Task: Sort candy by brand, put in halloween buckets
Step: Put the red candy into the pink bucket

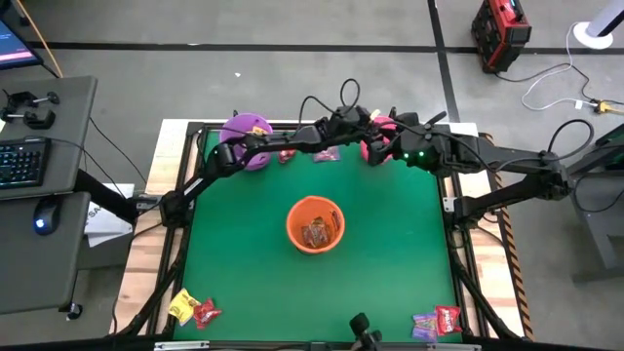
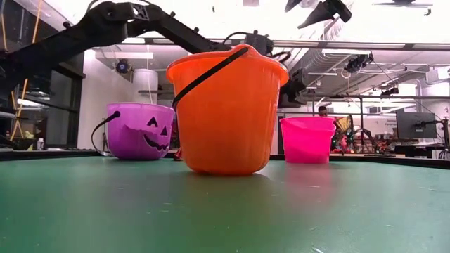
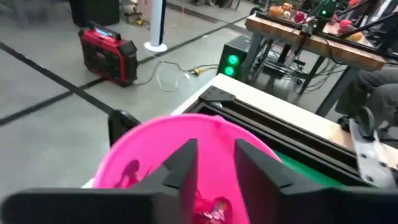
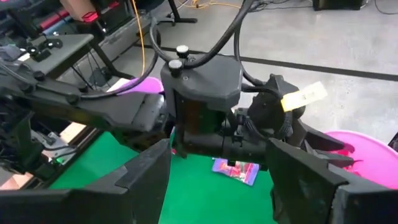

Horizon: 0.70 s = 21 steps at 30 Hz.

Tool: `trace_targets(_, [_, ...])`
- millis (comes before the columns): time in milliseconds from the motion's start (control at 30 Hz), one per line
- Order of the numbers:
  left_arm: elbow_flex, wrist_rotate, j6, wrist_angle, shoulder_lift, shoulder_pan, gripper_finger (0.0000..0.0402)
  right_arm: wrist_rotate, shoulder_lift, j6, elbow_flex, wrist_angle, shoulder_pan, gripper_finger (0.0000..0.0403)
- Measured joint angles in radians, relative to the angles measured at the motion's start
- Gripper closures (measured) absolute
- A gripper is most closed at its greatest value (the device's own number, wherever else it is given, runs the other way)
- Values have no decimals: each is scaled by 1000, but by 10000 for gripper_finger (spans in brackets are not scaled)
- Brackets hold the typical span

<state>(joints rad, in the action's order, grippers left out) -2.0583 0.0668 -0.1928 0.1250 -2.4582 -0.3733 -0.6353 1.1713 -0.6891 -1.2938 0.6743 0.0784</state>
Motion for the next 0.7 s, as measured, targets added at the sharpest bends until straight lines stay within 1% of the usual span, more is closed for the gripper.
trace_targets(100, [-37,7,12,-47,2,-1,256,0,-2,19,0,0,0,148])
trace_targets(233, [-110,8,35,-236,51,-13,206,0,-25,55,0,0,0,148])
trace_targets(267, [-125,-1,51,-311,76,-19,197,-1,-36,68,0,0,0,148])
trace_targets(400, [-153,-53,122,-569,184,-43,182,-1,-79,120,-1,21,0,148])
trace_targets(500, [-151,-117,134,-727,269,-55,182,22,-101,129,-1,99,0,148])
trace_targets(567, [-133,-151,135,-800,331,-50,184,109,-103,130,-1,188,0,148])
trace_targets(633, [-91,-161,140,-822,395,-32,186,241,-95,128,6,305,-5,148])
trace_targets(700, [-19,-161,142,-804,469,-8,187,382,-93,105,59,375,-32,148])
